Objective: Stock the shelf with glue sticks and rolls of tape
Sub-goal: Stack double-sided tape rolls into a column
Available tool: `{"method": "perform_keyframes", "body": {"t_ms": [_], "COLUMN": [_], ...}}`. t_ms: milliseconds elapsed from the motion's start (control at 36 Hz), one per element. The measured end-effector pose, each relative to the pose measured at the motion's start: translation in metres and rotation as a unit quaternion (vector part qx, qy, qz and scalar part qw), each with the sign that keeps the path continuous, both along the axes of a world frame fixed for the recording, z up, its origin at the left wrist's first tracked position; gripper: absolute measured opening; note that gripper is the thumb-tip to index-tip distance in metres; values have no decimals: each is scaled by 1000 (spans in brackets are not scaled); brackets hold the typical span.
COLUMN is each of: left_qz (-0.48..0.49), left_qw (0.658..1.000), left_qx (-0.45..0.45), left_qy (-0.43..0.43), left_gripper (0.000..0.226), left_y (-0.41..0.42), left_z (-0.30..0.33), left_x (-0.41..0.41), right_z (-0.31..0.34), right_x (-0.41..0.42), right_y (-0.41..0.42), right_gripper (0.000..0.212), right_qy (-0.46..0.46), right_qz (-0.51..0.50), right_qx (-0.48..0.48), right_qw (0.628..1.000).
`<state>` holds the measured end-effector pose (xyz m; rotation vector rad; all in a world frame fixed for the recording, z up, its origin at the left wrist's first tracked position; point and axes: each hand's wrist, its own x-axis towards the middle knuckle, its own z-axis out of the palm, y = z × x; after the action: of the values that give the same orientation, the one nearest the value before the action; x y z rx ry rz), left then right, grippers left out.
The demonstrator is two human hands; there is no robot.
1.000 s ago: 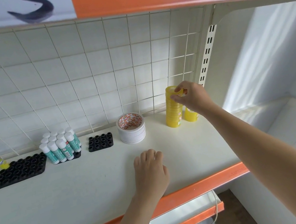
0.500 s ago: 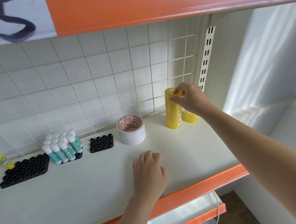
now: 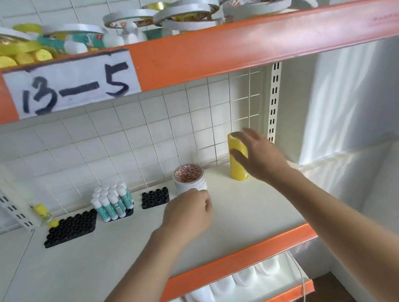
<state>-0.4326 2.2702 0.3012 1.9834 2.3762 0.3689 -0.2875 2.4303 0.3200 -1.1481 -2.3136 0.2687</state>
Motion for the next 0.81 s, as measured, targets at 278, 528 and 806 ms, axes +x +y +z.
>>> {"method": "perform_keyframes", "body": {"t_ms": [278,528,806], "left_qz": [4,-48,-111], "left_qw": [995,981,933], "left_qx": [98,185,343], "left_qy": [-6,-38,15], "left_gripper": [22,16,14], "left_y": [-91,-189,-241], "left_z": [100,170,255], "left_x": [-12,-16,-18], "right_z": [61,126,203], "right_x": [-1,-2,12], "right_y": [-127,-246,-319], "right_gripper": [48,48,40], "right_qy": [-16,-1,35], "right_qz": [-5,3,-23], "right_qx": [57,129,225], "right_qw": [998,992,973]}}
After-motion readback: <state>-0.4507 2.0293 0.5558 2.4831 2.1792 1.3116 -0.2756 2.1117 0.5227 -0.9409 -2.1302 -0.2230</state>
